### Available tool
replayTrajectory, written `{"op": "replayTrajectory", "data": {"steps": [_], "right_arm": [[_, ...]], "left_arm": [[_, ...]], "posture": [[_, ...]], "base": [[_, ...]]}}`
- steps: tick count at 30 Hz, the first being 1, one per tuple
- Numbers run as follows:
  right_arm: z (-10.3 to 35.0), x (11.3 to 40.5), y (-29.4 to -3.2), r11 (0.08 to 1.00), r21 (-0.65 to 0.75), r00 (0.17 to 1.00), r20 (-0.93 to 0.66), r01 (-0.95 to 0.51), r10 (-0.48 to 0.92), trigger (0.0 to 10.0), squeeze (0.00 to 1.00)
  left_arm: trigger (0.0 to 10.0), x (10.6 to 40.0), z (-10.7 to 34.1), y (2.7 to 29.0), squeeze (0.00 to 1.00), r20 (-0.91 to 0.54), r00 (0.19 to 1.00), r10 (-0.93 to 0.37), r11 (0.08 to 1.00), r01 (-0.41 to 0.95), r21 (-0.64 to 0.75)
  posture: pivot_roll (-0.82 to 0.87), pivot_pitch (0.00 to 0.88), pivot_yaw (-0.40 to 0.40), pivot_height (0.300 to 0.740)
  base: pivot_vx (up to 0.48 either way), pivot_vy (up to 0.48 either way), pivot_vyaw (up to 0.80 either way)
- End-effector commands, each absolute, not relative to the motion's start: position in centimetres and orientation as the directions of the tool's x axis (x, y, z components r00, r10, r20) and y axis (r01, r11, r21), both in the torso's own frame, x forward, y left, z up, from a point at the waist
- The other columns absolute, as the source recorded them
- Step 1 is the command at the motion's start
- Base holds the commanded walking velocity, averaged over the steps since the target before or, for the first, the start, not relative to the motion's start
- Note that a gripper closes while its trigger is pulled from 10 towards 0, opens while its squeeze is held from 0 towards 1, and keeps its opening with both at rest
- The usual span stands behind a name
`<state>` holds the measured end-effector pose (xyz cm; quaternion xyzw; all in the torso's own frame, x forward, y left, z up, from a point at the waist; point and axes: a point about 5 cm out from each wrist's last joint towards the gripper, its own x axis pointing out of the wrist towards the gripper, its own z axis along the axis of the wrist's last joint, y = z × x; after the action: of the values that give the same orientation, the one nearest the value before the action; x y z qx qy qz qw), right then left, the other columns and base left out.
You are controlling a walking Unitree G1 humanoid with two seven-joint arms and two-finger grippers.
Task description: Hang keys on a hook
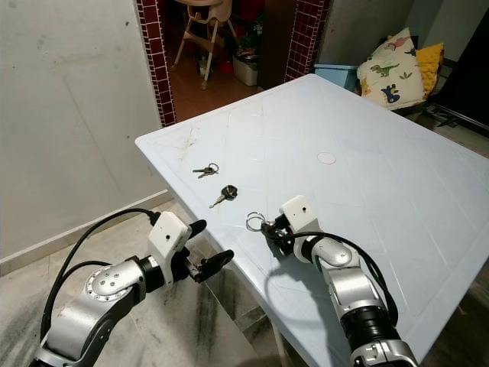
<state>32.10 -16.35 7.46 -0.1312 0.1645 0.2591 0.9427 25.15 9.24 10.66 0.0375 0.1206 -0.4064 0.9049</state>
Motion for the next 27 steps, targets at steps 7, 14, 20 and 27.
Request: {"op": "replayTrajectory", "data": {"steps": [7, 14, 20, 27], "right_arm": [[7.14, 32.52, -16.07, 0.84, -0.083, 0.803, -0.359, -0.535, 0.476, 0.0, 0.0], [7.05, 32.43, -15.86, 0.82, -0.075, 0.786, -0.346, -0.568, 0.512, 0.0, 0.0], [7.19, 32.53, -16.4, 0.825, -0.078, 0.796, -0.328, -0.56, 0.509, 0.0, 0.0], [6.9, 32.32, -16.23, 0.819, -0.07, 0.79, -0.321, -0.57, 0.522, 0.0, 0.0]], "left_arm": [[10.0, 25.17, 10.6, 9.34, 0.0, -0.269, 0.635, -0.724, 0.664, 0.747, -0.023], [10.0, 25.11, 10.61, 9.46, 0.0, -0.266, 0.641, -0.72, 0.669, 0.743, -0.02], [10.0, 25.11, 10.65, 9.49, 0.0, -0.265, 0.64, -0.721, 0.667, 0.745, -0.02], [10.0, 25.1, 10.64, 9.41, 0.0, -0.264, 0.637, -0.725, 0.664, 0.748, -0.019]], "posture": [[0.15, 0.0, -0.022, 0.74], [0.16, 0.0, -0.024, 0.74], [0.16, 0.0, -0.022, 0.74], [0.16, 0.0, -0.023, 0.74]], "base": [[0.0, 0.0, 0.0], [0.0, 0.0, 0.0], [0.0, 0.0, 0.0], [0.0, 0.0, 0.0]]}}
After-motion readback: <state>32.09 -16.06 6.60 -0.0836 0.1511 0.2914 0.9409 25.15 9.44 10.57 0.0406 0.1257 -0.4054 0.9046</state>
